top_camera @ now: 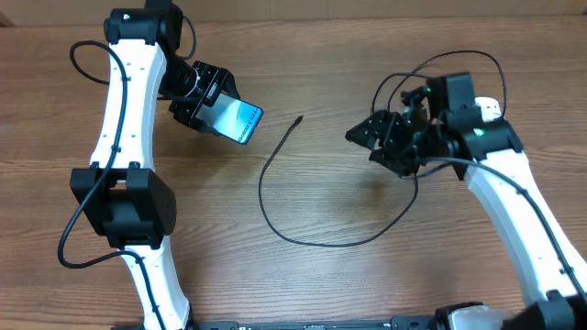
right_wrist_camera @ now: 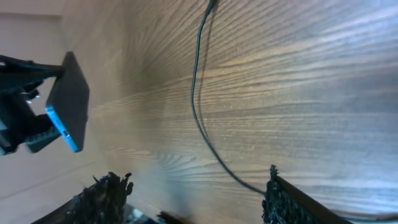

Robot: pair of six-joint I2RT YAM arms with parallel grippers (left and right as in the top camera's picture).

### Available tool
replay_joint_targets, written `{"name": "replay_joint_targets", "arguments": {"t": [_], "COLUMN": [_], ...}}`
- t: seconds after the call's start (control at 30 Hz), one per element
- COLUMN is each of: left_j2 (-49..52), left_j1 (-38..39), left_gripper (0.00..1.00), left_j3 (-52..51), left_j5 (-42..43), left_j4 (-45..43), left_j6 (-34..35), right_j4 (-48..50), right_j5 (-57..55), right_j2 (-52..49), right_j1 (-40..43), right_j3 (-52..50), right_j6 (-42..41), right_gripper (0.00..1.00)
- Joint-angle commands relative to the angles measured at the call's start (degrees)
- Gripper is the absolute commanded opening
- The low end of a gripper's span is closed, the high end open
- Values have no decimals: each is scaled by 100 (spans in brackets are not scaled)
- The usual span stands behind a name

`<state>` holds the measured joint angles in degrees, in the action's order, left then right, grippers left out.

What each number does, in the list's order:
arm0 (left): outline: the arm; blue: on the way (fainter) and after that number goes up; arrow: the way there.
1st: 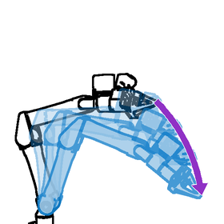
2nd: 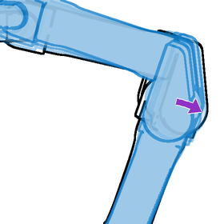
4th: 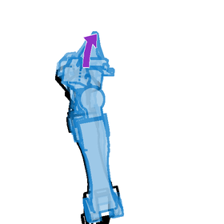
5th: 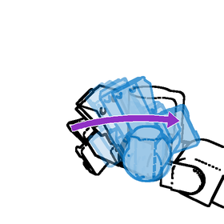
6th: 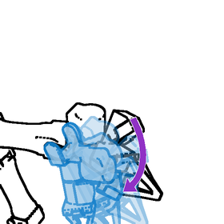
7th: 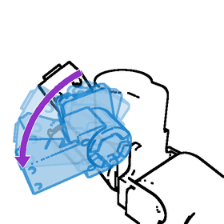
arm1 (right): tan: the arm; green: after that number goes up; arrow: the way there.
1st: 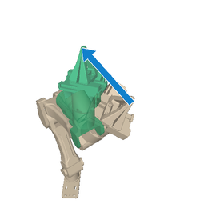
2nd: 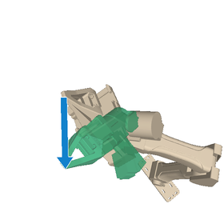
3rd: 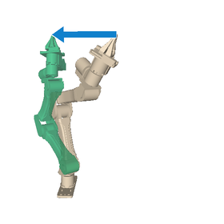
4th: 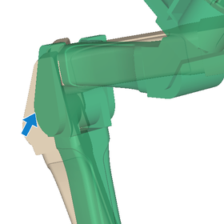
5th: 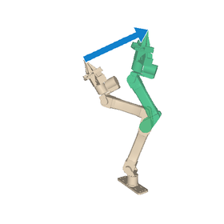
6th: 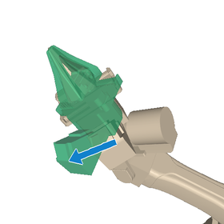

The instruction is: Plug charger to phone and switch on socket

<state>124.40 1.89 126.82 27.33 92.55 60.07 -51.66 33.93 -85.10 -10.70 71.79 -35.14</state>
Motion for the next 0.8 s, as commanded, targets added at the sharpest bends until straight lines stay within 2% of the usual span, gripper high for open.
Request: {"name": "replay_joint_targets", "arguments": {"t": [0.0,0.13,0.4,0.77], "left_j2": [-227,-227,-227,-227], "left_j1": [39,39,39,39], "left_gripper": [57,57,57,57], "left_j3": [164,164,164,164], "left_j5": [76,76,76,35], "left_j4": [-2,-2,-2,22], "left_j6": [37,37,35,33], "right_j4": [-170,-122,382,715], "right_j5": [-485,-546,-634,-693], "right_j2": [-330,-553,-588,-1182], "right_j1": [-225,-313,-313,-549], "right_j3": [584,848,850,848], "right_j6": [225,221,-48,-179], "right_gripper": [72,73,72,71]}}
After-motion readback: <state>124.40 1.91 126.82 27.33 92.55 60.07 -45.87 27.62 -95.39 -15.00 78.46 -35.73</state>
